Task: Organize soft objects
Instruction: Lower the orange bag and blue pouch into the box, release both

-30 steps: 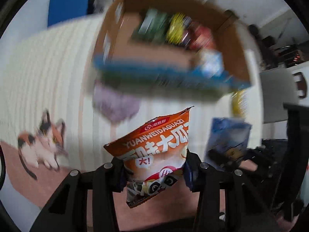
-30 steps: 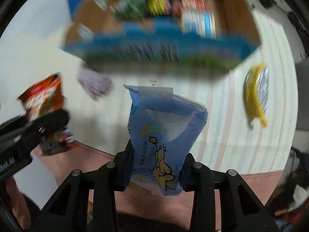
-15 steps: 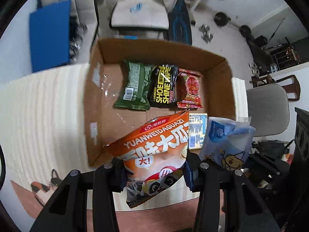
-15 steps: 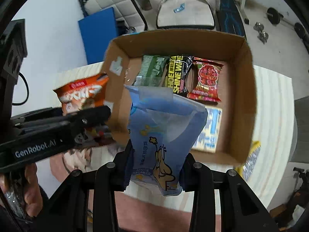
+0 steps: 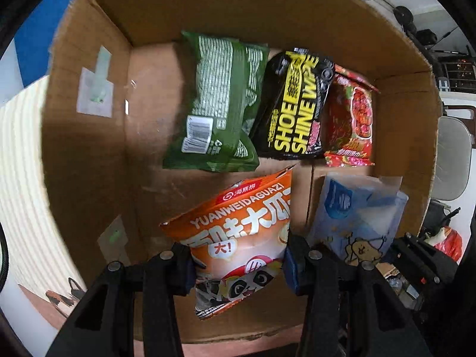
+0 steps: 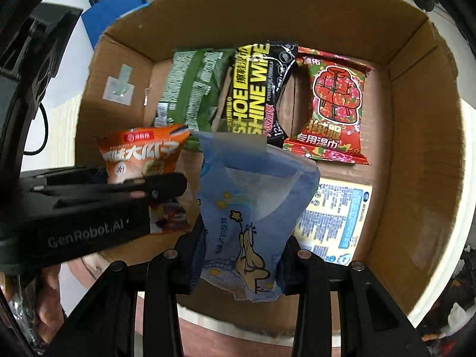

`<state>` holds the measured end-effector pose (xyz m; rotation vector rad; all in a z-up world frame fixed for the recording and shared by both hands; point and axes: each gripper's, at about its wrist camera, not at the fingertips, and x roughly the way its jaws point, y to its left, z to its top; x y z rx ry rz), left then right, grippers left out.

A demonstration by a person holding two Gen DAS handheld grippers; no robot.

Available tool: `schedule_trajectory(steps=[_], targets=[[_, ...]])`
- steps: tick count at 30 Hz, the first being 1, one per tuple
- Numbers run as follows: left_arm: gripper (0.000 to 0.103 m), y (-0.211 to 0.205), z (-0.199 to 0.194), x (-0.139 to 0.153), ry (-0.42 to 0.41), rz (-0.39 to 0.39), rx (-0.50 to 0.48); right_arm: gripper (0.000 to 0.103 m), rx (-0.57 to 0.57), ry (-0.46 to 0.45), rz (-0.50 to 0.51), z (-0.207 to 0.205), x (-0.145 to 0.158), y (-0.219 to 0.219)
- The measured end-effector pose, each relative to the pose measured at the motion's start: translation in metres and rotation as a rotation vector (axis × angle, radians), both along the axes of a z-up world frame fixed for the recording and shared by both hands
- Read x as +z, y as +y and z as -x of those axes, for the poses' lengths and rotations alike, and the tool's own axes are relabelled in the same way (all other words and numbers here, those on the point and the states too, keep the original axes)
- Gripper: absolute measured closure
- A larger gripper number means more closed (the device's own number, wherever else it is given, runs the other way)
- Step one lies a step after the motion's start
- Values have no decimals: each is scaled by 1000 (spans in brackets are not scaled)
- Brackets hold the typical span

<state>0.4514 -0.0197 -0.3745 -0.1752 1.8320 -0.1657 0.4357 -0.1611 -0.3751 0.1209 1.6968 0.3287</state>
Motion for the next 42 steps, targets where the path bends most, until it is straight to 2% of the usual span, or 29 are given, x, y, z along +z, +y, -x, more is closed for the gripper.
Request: schedule_trajectory(steps=[4,5,7,9,11,13,19,25,28,42], targets=[[56,3,4,-8,20,-12,27,58,5,13,21,-10,-15,1],[49,3,2,-8,19,-14,29,55,10,18,23,-12,-17,1],[32,3,3,-8,4,-29,25,42,18,26,32,-13,-19,3],[26,4,5,-3,-23,-42,18,39,21,27,34,-13,-19,4],[13,3,6,1,-37,-59,8,38,23,28,39,-13,-17,5],[11,1,9,7,-61,-80,-6,25,21,18,48,-14,-12,4],[5,-4,22,30,-128,-114,-20,0,-1,-20,80,-15,5,2],[5,-4,39,56,-239,-162,-8,0,-1,-111,176,-4,27,-5],[4,4,42,69,-269,-155,9,0,-6,-148,198,3,33,-14],[4,9,94,141,-500,-211,63,0,-109,-359,197,58,107,-43]])
